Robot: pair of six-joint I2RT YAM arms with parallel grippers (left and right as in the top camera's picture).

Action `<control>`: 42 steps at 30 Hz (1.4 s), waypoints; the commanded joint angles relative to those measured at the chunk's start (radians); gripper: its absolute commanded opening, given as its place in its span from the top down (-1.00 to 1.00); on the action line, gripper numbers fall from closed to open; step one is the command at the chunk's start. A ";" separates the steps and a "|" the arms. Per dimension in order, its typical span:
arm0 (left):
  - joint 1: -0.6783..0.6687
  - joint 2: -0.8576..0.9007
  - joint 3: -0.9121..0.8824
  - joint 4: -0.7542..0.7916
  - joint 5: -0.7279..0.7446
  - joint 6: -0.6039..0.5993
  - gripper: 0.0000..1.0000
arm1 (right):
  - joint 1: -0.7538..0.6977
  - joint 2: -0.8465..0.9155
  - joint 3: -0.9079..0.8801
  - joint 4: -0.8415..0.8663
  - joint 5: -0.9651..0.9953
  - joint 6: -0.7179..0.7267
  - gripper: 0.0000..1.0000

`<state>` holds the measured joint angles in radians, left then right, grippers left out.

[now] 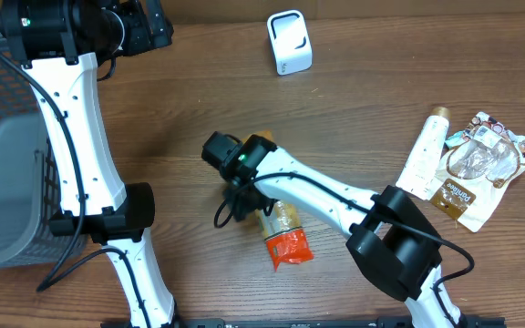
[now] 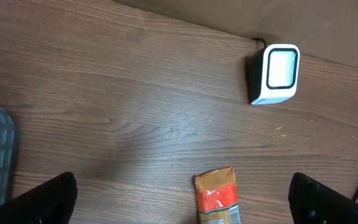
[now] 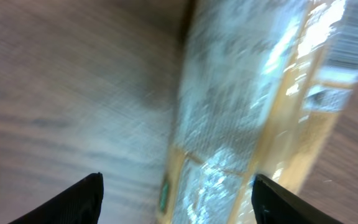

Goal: Scan the item barcode

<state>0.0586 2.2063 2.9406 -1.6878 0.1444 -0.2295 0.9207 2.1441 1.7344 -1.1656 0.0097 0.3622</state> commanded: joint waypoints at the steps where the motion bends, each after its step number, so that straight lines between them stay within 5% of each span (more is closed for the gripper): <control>1: -0.006 -0.016 0.006 -0.002 -0.006 0.002 -0.99 | -0.037 -0.035 0.049 -0.015 -0.058 -0.023 -0.54; 6: -0.007 -0.016 0.006 -0.002 -0.006 0.002 -0.99 | -0.155 -0.091 0.090 -0.052 -0.088 -0.051 -0.63; 16: -0.007 -0.016 0.006 -0.002 -0.006 0.002 -0.99 | -0.373 -0.092 -0.035 -0.050 -0.510 -0.399 -0.84; 29: -0.007 -0.016 0.006 -0.002 -0.006 0.002 -0.99 | -0.369 -0.085 -0.377 0.307 -0.563 -0.323 -0.76; 35: -0.007 -0.016 0.006 -0.002 -0.006 0.002 -0.99 | -0.365 -0.085 -0.440 0.441 -0.642 -0.272 -0.27; 39: -0.006 -0.016 0.006 -0.002 -0.006 0.002 -0.99 | -0.365 -0.085 -0.439 0.454 -0.644 -0.257 0.24; 41: -0.006 -0.016 0.006 -0.002 -0.006 0.002 -0.99 | -0.367 -0.085 -0.439 0.454 -0.640 -0.257 0.79; 42: -0.006 -0.016 0.006 -0.002 -0.006 0.002 -0.99 | -0.368 -0.085 -0.439 0.454 -0.640 -0.257 0.86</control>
<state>0.0586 2.2063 2.9406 -1.6878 0.1444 -0.2295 0.5491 2.0560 1.3079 -0.7155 -0.6262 0.1013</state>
